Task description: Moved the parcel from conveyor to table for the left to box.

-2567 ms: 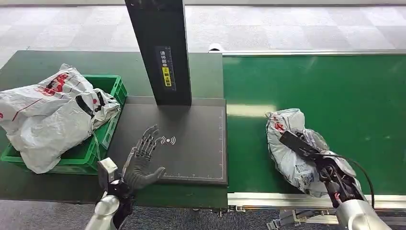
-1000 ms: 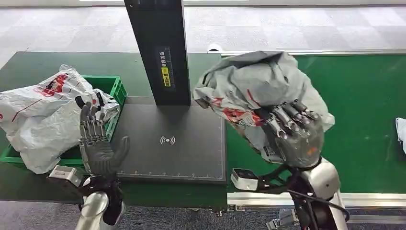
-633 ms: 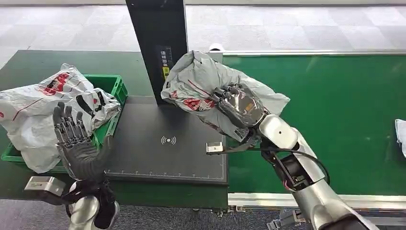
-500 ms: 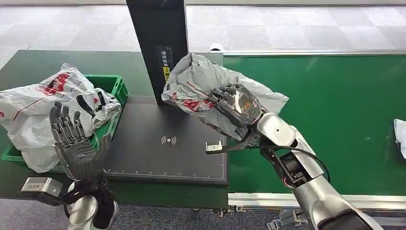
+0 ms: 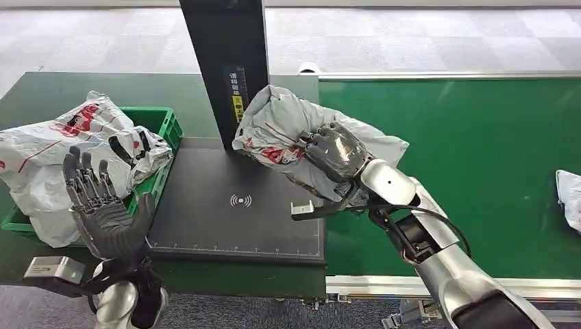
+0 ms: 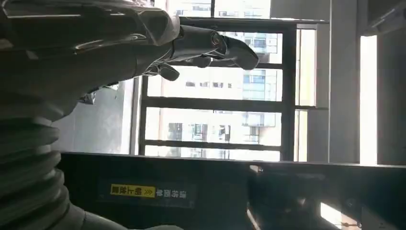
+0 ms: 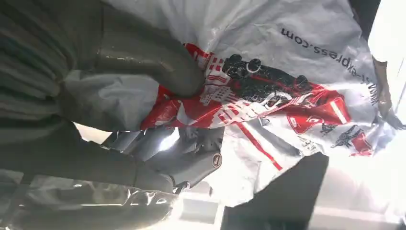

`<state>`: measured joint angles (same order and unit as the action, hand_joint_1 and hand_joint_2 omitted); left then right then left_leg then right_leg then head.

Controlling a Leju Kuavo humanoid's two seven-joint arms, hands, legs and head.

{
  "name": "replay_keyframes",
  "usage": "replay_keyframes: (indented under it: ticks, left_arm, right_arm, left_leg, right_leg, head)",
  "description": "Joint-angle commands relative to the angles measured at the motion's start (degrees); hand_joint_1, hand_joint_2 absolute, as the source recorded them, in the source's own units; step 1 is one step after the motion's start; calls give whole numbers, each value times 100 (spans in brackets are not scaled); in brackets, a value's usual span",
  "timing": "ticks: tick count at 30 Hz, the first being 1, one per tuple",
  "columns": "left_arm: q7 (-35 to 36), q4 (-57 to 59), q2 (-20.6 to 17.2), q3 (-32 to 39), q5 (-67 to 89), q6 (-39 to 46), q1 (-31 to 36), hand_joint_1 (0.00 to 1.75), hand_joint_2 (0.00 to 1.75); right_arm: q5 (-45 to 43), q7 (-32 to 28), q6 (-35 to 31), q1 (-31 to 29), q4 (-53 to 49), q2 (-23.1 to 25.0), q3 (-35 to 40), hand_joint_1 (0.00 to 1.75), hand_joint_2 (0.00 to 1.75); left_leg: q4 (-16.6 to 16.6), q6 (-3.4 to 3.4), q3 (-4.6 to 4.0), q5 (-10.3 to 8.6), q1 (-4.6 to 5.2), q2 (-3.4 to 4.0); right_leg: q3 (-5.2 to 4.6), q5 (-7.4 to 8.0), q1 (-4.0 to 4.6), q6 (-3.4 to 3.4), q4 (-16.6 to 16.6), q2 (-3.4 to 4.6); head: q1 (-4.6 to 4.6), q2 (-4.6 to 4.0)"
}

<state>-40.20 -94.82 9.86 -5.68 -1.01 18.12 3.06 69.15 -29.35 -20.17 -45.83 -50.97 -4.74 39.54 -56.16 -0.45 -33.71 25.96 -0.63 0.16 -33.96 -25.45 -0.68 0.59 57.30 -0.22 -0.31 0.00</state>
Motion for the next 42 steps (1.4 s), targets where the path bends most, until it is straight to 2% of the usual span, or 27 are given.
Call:
replay_keyframes:
  ticks: [1,5,6,7,9,10,14,22,23,25,26,27,29,32,37,42]
  left_arm:
    - [20,70,-17,-3,-1,-194,-41,0,175]
    - [20,244,-33,-306,30,-155,160,0,175]
    - [20,186,-50,-346,12,-191,192,0,175]
    - [20,260,-33,-368,18,-173,285,0,175]
    - [20,441,-32,-403,-5,-284,437,0,175]
    - [20,514,-29,-407,-2,-299,503,0,175]
    - [20,609,-7,-393,-34,-377,627,0,175]
    - [20,951,47,-504,-25,-632,806,0,175]
    - [20,942,52,-508,-21,-628,797,0,175]
    - [20,971,30,-522,-16,-647,793,0,175]
    - [20,959,34,-514,-21,-642,789,0,175]
    - [20,958,29,-513,-25,-658,776,0,175]
    - [20,961,27,-516,-15,-657,758,0,175]
    - [20,961,27,-516,-15,-657,758,0,175]
    - [20,921,64,-503,6,-688,691,0,175]
    - [20,921,64,-503,6,-688,691,0,175]
  right_arm:
    - [-373,58,204,-1109,1693,759,1041,175,175]
    - [-553,-41,565,-1240,2183,1271,1349,175,175]
    - [-609,-189,955,-1205,2441,1508,1421,175,175]
    - [-538,99,830,-983,2765,1944,1528,175,175]
    - [-578,347,766,-838,3184,2213,1524,175,175]
    - [-584,386,690,-804,3278,2231,1523,175,175]
    - [-644,319,667,-849,3366,2193,1473,175,175]
    - [-733,440,834,-709,3439,2138,1391,175,175]
    - [-734,484,812,-685,3448,2114,1382,168,175]
    - [-685,700,687,-703,3446,2074,1380,19,175]
    - [-718,886,552,-700,3430,2067,1307,5,175]
    - [-861,1081,357,-770,3375,2011,1099,0,175]
    - [-1047,1141,214,-824,3310,1949,873,0,175]
    - [-1047,1141,214,-824,3310,1949,873,0,175]
    - [-1900,672,-447,-716,2973,1732,-18,0,175]
    - [-1900,672,-447,-716,2973,1732,-18,0,175]
  left_leg:
    - [1,1,16,9,3,37]
    - [0,0,10,3,4,20]
    - [2,0,10,1,3,15]
    - [8,-1,25,5,2,35]
    - [11,-2,26,3,0,25]
    - [27,-3,48,3,-3,32]
    - [9,-1,23,-1,-5,-6]
    - [10,0,20,-5,-6,-9]
    - [9,-1,19,-3,-4,-1]
    - [7,-2,17,-2,-6,-5]
    - [9,-1,21,-1,-6,-3]
    - [6,-1,17,-1,-5,-1]
    - [3,0,13,-1,-6,-2]
    - [2,1,10,-1,-6,-1]
    - [2,2,10,-3,-5,-7]
    - [5,2,17,-1,-6,-2]
  right_leg:
    - [0,2,-2,-6,3,39]
    - [-2,0,-3,-4,4,22]
    - [-1,1,-2,-2,1,17]
    - [6,2,-1,-6,-4,37]
    - [13,0,1,-5,-7,24]
    - [31,1,5,-11,-22,33]
    - [15,-8,6,-7,-6,-7]
    - [18,-6,7,-8,-10,-11]
    - [13,-6,6,-8,-7,-2]
    - [12,-6,7,-7,-7,-7]
    - [15,-6,8,-8,-9,-4]
    - [9,-6,6,-7,-6,-3]
    - [6,-5,8,-7,-5,-3]
    - [1,-5,8,-6,-3,-3]
    - [5,-5,7,-6,-4,-9]
    - [11,-5,8,-7,-8,-2]
  head:
    - [0,0]
    - [0,-2]
    - [0,0]
    - [0,-2]
    - [2,0]
    - [-2,-2]
    - [0,0]
    - [2,0]
    - [0,0]
    - [2,-2]
    - [0,0]
    - [0,-2]
    - [2,0]
    - [0,-2]
    - [0,-2]
    - [2,-2]
